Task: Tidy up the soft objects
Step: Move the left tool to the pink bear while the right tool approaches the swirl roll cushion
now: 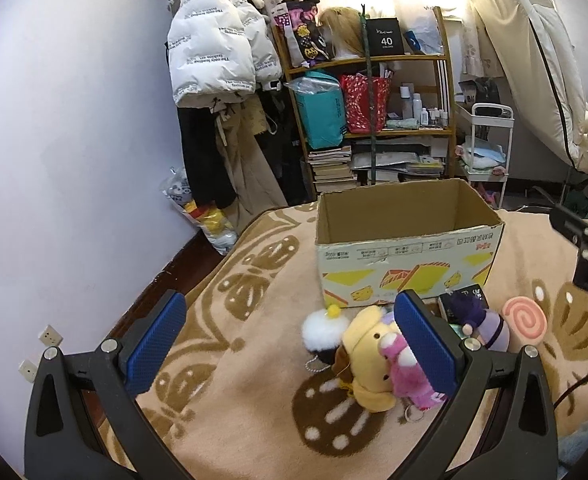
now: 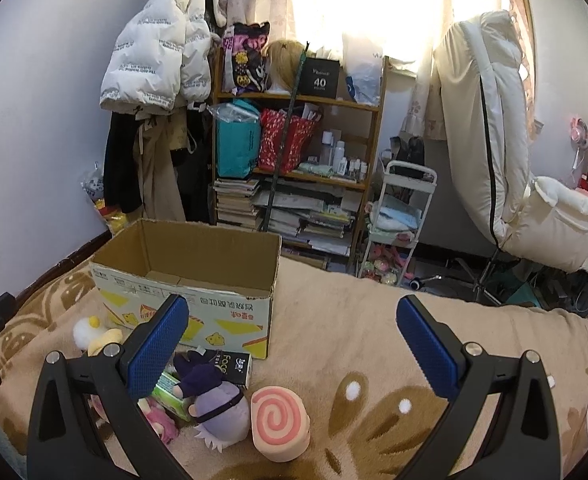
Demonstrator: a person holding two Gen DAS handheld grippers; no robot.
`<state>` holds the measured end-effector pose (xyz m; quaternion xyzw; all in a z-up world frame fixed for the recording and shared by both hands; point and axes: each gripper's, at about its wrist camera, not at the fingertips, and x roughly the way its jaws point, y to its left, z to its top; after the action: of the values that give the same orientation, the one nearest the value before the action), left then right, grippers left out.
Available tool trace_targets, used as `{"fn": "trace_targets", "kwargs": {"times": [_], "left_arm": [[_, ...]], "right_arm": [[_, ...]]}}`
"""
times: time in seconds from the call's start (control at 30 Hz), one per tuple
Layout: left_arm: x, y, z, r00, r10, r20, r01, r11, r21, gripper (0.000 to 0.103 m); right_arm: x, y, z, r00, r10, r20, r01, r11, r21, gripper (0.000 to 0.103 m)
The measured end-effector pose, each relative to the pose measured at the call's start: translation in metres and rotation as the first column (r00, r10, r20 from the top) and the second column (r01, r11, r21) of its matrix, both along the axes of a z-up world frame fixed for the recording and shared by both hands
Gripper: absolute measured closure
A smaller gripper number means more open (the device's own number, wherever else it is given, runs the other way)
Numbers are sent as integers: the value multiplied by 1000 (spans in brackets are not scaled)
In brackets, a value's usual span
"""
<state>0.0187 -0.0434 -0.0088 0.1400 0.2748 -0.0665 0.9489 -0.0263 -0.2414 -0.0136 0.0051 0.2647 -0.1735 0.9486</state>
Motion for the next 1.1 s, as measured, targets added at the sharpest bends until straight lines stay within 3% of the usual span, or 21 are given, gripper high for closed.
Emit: {"fn": "trace_targets", "kwargs": {"times": [0.47,0.67,1.1], "left_arm": [[33,-36,-34,988,-33,-153,30,999,-23,1],[34,-49,-55,974,-53,-219,56,998,10,1],[32,-64,-90,938,-96,-334,124,990,62,1]], "right_arm": [[33,-23,-31,982,-25,-186,40,996,76,0],[44,-36,-54,958,-44,-282,76,992,105,0],[55,-62,-90,873,-85,-480,165,978,126,0]]}}
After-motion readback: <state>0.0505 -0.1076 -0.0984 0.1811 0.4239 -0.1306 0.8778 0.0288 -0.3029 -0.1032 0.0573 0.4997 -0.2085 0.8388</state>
